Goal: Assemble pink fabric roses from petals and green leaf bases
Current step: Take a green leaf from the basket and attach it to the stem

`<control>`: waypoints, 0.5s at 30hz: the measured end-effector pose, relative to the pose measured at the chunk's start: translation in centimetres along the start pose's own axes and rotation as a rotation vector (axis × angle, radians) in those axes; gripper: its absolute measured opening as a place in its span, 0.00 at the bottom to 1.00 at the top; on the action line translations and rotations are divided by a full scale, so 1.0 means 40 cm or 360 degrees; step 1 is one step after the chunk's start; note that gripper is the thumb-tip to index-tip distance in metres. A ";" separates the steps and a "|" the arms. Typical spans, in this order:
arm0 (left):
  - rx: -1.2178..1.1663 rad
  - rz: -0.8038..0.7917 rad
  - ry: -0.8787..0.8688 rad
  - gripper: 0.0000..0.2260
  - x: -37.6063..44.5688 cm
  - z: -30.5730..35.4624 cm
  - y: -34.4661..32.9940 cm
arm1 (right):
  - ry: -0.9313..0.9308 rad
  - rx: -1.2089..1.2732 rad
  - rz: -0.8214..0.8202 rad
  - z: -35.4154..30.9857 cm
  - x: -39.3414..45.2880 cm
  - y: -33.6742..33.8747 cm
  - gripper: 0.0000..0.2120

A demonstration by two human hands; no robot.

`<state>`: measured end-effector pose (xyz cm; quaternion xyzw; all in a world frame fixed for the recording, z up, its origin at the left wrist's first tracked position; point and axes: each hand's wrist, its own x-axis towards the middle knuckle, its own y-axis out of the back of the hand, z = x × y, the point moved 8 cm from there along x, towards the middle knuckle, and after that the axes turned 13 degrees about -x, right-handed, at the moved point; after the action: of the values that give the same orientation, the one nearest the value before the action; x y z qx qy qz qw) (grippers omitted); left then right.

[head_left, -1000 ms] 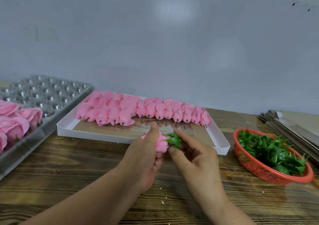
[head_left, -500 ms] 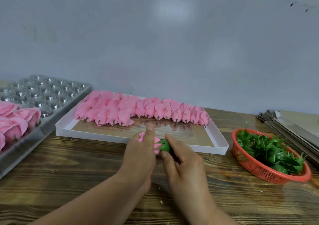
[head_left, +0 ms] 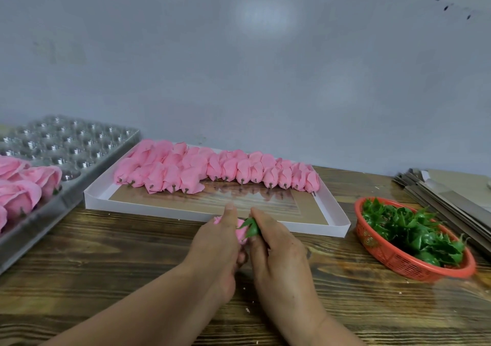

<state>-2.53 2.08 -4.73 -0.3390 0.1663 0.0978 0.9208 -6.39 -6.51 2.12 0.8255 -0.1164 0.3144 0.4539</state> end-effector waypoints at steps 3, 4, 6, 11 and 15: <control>-0.0072 0.0028 0.0037 0.15 0.008 -0.002 0.008 | -0.0015 0.0133 -0.0076 -0.007 -0.008 -0.017 0.13; -0.0100 0.0036 0.0046 0.15 0.010 -0.001 0.009 | -0.0030 0.0172 -0.0086 -0.004 -0.010 -0.021 0.11; -0.0156 0.0025 0.0041 0.14 0.010 0.002 0.006 | -0.0089 0.0218 -0.0097 0.012 -0.008 -0.023 0.12; -0.0250 -0.0059 0.0045 0.10 0.003 -0.004 -0.013 | -0.0237 0.0243 -0.0054 0.056 0.004 -0.015 0.16; -0.0279 -0.0109 0.0069 0.08 0.000 -0.006 -0.021 | -0.0294 0.0282 -0.0029 0.075 0.008 -0.008 0.20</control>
<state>-2.33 1.31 -4.39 -0.4260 0.1652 0.0729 0.8865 -4.73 -8.76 0.94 0.8889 -0.1219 0.2421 0.3693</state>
